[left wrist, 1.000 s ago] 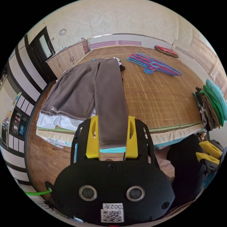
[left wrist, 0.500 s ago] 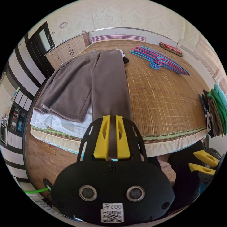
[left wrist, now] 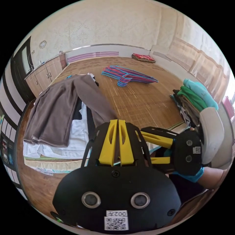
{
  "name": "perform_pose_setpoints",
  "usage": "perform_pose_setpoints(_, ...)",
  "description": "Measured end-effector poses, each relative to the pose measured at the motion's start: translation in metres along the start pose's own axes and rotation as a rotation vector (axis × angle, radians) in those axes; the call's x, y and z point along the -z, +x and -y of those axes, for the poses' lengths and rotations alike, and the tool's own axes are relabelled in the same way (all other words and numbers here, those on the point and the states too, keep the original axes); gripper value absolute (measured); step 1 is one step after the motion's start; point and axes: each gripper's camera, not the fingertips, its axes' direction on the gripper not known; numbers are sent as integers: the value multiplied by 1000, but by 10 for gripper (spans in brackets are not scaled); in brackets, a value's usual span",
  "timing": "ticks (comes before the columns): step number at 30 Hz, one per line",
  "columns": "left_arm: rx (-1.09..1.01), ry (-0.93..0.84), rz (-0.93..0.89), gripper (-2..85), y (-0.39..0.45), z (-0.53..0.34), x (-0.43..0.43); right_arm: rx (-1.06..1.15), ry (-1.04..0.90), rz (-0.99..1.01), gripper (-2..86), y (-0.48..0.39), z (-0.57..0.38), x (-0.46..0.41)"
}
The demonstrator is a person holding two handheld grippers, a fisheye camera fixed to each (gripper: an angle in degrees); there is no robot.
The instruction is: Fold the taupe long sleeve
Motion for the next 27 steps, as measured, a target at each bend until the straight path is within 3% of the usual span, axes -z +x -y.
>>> perform_pose_setpoints(11, -280, 140, -84, -10, 52, 15, 53, -129, 275, -72, 15, 13, -68, 82)
perform_pose_setpoints(27, -506, 238, -283, -10, 156, 18, 126, -350, 591, -332, -7, 17, -244, 237)
